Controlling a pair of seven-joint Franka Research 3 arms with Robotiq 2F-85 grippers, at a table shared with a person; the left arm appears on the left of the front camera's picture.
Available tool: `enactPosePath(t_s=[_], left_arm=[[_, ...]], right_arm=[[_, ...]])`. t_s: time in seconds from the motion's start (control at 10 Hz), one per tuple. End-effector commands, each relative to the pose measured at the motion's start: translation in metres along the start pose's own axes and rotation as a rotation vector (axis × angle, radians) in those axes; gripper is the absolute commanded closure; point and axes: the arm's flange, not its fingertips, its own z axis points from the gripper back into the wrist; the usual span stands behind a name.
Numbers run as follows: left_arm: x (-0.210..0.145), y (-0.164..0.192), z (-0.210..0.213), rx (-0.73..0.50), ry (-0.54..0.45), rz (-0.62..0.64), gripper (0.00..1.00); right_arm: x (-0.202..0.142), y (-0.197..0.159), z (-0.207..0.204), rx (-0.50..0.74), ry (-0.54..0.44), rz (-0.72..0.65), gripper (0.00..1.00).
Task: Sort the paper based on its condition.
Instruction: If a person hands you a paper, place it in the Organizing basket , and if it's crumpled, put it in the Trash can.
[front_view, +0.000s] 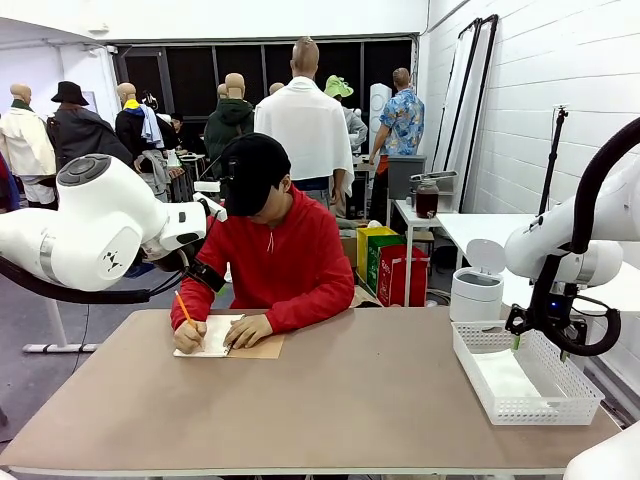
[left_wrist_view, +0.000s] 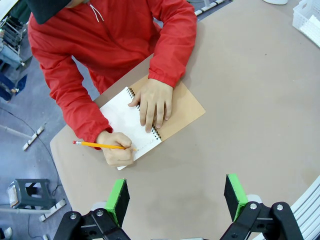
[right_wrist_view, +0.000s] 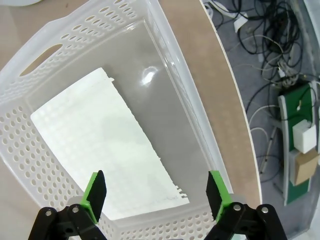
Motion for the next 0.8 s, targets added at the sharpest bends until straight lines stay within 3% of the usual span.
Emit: enactPosePath(t_s=[0.0, 0.4, 0.7], left_arm=[[0.0, 0.0, 0.0, 0.001, 0.003, -0.004, 0.0], [0.0, 0.0, 0.0, 0.001, 0.003, -0.004, 0.0], [0.0, 0.0, 0.0, 0.001, 0.003, -0.004, 0.0]], right_arm=[[0.001, -0.001, -0.002, 0.026, 0.008, 0.009, 0.0], [0.0, 0.0, 0.0, 0.0, 0.0, 0.002, 0.0], [-0.019, 0.038, 0.037, -0.056, -0.039, 0.168, 0.0]])
